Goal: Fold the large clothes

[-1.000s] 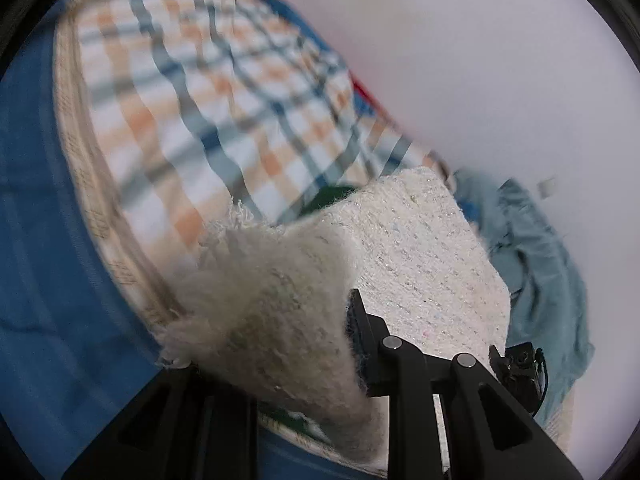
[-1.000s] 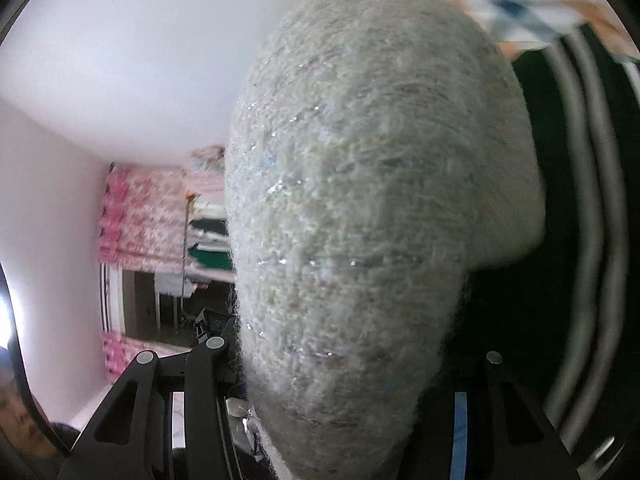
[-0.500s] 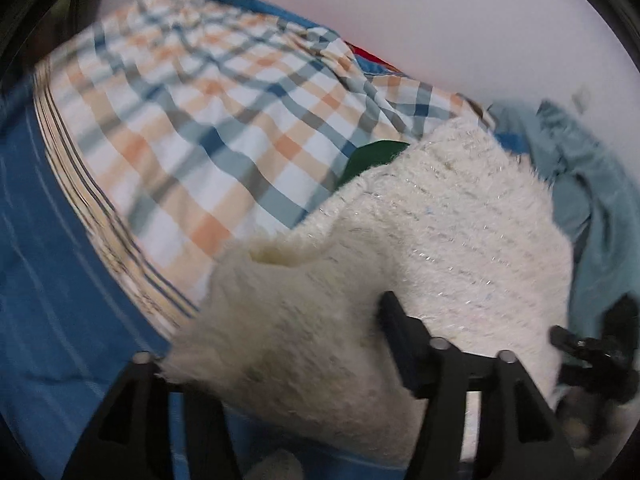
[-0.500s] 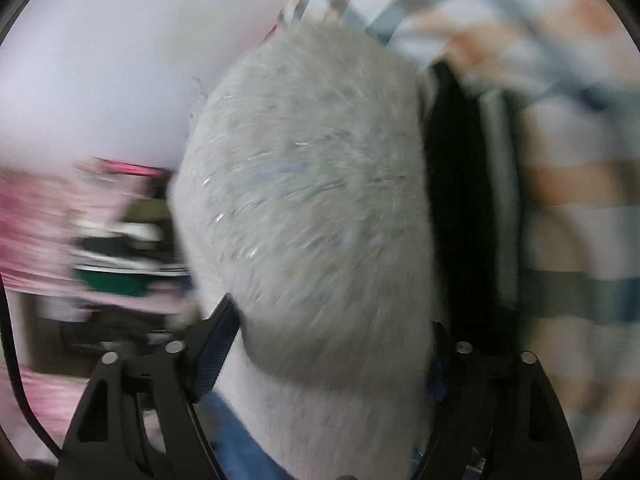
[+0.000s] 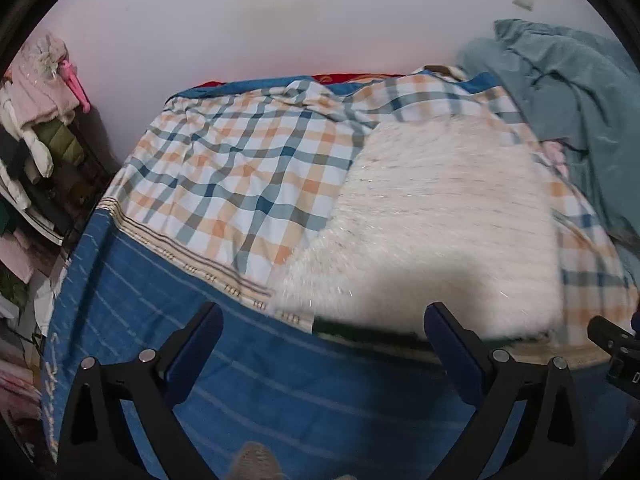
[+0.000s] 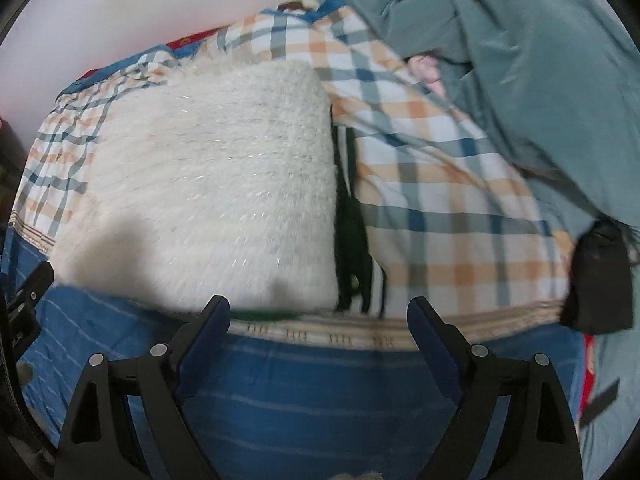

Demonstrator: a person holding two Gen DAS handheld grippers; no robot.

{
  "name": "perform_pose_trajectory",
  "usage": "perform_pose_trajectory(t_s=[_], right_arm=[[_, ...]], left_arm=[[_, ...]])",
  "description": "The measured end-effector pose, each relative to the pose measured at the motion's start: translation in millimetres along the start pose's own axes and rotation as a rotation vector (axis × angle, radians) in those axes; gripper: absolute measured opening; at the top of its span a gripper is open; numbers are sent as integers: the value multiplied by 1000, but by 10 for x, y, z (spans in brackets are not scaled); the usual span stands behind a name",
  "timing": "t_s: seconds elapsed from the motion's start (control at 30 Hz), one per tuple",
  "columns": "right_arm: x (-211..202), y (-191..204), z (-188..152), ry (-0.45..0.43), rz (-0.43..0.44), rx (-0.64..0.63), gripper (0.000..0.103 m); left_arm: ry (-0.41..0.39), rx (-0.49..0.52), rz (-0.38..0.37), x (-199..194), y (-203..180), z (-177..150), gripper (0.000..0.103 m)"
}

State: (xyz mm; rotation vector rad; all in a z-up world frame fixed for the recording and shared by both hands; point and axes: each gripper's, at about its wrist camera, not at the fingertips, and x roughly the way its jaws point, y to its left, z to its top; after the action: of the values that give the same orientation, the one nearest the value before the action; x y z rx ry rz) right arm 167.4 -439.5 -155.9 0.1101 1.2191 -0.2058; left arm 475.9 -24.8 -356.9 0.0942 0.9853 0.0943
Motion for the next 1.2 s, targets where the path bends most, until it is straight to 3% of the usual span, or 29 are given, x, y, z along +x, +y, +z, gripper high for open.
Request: perform_pose_trajectory(t_s=[0.37,0.67,0.9,1.2], right_arm=[[-2273,71,-753,-124,-40,37,92],[-4159,-5,-1371,-254,-66,67,92],[-5274,-70,-1827,-330,-55,56,92],[-6122,-150,-2252,-426,-53,34,92]], left_arm=[[-31,23,-55,-1814,179,-187,103],[-134,36,-85,-3385,426,-339,103],[-203,21,-105,-4122,580,-527,103],[-260,18,-115,-4658,673,-759,103]])
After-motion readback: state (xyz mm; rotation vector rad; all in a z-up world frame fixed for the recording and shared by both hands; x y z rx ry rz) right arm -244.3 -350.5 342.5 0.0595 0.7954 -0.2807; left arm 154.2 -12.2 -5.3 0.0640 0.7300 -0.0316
